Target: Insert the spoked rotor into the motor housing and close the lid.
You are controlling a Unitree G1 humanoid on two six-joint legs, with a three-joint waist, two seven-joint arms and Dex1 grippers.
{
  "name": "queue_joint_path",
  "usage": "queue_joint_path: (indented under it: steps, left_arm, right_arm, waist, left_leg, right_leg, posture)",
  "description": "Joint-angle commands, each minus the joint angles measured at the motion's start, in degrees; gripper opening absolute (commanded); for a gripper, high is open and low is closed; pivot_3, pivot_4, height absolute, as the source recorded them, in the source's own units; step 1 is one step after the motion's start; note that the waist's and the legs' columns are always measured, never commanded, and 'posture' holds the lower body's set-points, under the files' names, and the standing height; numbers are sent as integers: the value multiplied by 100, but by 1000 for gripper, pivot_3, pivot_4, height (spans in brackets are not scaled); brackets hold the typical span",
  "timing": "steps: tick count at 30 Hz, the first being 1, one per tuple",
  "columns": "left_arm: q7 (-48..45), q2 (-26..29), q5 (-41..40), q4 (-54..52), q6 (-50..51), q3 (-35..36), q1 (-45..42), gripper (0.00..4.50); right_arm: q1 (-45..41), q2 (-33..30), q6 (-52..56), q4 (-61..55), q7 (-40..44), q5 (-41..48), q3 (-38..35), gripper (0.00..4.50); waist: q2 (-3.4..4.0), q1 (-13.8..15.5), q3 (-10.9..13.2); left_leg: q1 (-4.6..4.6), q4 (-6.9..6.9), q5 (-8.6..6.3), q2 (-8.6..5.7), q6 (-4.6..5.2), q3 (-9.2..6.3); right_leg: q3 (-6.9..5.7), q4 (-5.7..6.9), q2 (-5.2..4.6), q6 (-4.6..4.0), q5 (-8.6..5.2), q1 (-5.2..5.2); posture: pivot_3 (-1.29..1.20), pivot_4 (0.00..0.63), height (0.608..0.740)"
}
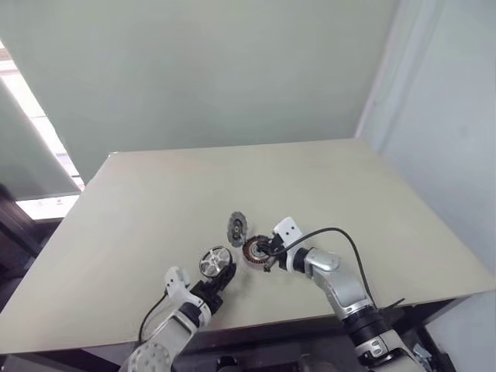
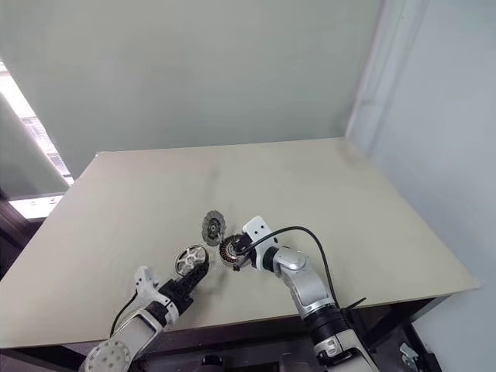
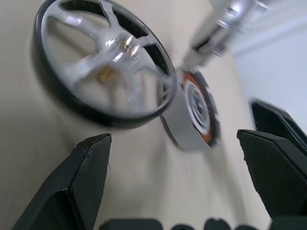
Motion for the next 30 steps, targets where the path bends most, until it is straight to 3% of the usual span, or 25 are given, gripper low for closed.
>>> queue_joint_path:
  steps: [1, 13, 23, 30]
  left_arm:
    - [438, -274, -209, 342, -341, 392, -417, 4500]
    - [949, -561, -208, 1093, -765, 552, -929, 4500]
    - [1123, -494, -235, 1262, -879, 567, -888, 1214]
    - [935, -463, -441, 1071, -918, 646, -782, 1189]
  right_arm:
    - [-84, -22, -94, -340, 2, 75, -26, 48]
    - [94, -150, -25, -591, -94, 123, -120, 48]
    - [210, -245, 34, -723, -155, 151, -205, 0]
    - [212, -275, 30, -721, -181, 180, -205, 0]
  waist:
    - [-1, 3, 0]
    - [-4, -2, -2]
    - [-3, -3, -3]
    - [-6, -9, -3]
  left_leg:
    - [0, 0, 0, -1, 0, 0]
    - [5, 13, 1, -1, -2, -3]
    - [6, 5, 0, -1, -3, -2]
    - [6, 11, 0, 0, -4, 2]
  right_leg:
    - [1, -1, -1, 0, 0, 1]
    - [-1, 0, 3, 0, 0, 13]
    - [0, -1, 2, 0, 0, 11]
    - [1, -1, 2, 0, 0, 11]
  posture:
    - [0, 0, 740]
    - [0, 0, 740]
    - [0, 0, 740]
    - [0, 0, 740]
